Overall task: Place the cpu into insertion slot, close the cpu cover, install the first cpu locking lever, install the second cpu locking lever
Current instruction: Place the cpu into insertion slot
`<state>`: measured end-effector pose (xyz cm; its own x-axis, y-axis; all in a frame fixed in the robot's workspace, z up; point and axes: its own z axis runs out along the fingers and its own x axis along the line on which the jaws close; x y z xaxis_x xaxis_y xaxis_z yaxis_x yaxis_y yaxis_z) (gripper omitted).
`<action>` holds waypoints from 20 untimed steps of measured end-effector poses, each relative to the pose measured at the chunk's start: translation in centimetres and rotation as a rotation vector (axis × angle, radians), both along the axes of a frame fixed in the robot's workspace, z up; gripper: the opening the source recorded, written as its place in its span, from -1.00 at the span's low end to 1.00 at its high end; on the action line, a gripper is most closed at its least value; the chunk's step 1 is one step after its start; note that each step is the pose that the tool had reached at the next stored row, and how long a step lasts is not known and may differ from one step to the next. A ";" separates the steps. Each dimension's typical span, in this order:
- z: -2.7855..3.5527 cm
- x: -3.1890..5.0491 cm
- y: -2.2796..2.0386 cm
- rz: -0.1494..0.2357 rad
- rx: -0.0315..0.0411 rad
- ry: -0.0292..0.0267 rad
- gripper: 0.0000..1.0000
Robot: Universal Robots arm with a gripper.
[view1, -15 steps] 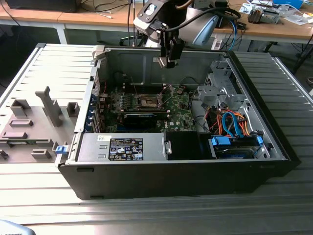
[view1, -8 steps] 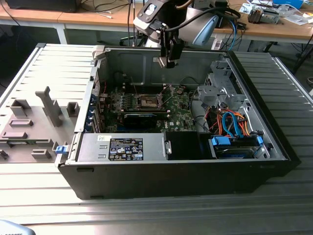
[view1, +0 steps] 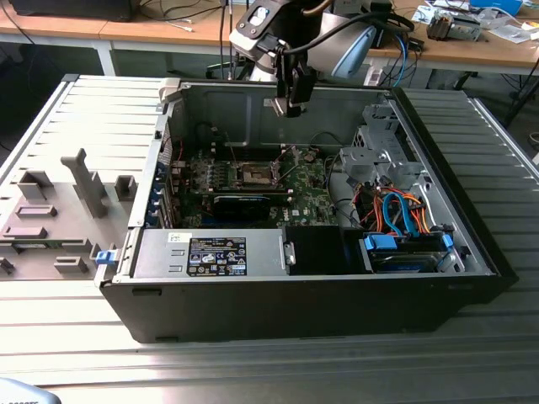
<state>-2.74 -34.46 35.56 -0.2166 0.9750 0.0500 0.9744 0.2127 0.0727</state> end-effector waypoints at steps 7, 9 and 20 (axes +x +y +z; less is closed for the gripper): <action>0.00 0.00 0.00 -0.006 0.0000 0.0000 0.09; 0.00 0.00 0.00 -0.008 0.0000 0.0000 0.09; 0.00 0.00 0.00 -0.018 0.0000 0.0000 0.09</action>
